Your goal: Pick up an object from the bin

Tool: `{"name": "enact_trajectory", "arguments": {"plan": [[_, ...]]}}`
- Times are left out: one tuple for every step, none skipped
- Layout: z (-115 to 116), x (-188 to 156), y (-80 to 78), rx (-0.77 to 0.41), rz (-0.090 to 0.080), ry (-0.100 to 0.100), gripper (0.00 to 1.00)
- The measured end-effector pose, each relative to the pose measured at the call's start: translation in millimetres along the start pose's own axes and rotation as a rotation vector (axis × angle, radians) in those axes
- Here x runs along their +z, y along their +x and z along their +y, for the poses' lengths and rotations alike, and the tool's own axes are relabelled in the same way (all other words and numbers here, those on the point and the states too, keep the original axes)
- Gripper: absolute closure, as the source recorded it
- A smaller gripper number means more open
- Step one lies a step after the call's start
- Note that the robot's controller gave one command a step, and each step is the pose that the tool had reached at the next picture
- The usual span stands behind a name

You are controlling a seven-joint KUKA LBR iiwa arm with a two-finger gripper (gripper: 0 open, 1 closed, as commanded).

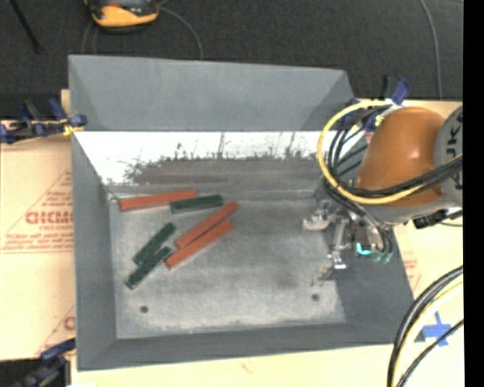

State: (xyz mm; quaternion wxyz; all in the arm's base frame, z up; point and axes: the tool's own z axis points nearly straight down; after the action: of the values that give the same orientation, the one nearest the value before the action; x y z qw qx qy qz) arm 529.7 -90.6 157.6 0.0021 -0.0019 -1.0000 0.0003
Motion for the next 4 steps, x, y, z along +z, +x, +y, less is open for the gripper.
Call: {"name": "enact_trajectory", "arguments": {"plan": [[0,-4,-1.9,-0.003,-0.007,0.001,0.00],[25,22,-40.2,-0.072,-0.013,0.003,0.00],[36,74,-55.7,-0.147,-0.013,0.001,0.00],[44,76,-60.3,-0.138,-0.015,0.000,0.00]]}}
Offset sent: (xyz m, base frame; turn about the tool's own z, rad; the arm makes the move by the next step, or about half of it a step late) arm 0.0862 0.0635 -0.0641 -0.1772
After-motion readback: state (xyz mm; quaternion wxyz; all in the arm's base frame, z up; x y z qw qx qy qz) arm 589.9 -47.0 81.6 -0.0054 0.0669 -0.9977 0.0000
